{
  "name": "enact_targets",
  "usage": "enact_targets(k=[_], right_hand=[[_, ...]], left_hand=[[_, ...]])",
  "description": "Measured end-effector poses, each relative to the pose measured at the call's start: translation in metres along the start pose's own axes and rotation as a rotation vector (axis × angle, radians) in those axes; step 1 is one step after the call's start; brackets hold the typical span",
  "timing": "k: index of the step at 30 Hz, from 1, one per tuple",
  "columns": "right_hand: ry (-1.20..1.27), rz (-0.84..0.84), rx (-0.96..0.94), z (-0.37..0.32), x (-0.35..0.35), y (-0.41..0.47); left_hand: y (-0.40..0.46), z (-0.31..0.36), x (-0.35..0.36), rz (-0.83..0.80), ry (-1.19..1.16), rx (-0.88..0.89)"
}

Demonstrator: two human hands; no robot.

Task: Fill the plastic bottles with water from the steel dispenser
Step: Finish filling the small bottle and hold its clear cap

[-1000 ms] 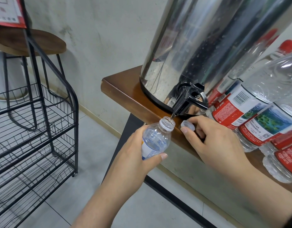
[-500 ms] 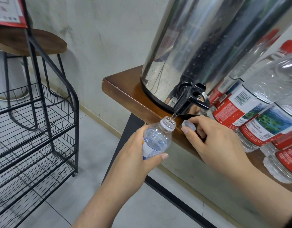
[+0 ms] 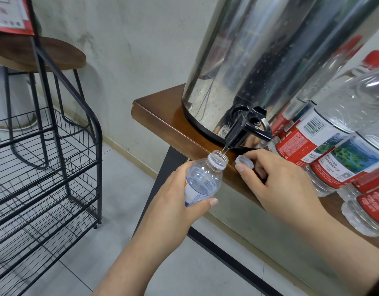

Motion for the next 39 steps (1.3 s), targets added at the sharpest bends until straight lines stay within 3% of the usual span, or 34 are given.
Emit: enact_targets(k=[39], right_hand=[[-0.002,0.009,0.001,-0.0012,-0.0012,-0.0002]], left_hand=[[-0.0014,-0.0004,-0.0003,-0.001,0.004,-0.014]])
Point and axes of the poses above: each hand's wrist, its own y-axis towards the middle knuckle, its own x-axis out of the palm, z = x × y, the point moved 10 cm from there along y, towards the middle knuckle, and after that the axes turned 4 degrees about x, right-handed, at the moved point
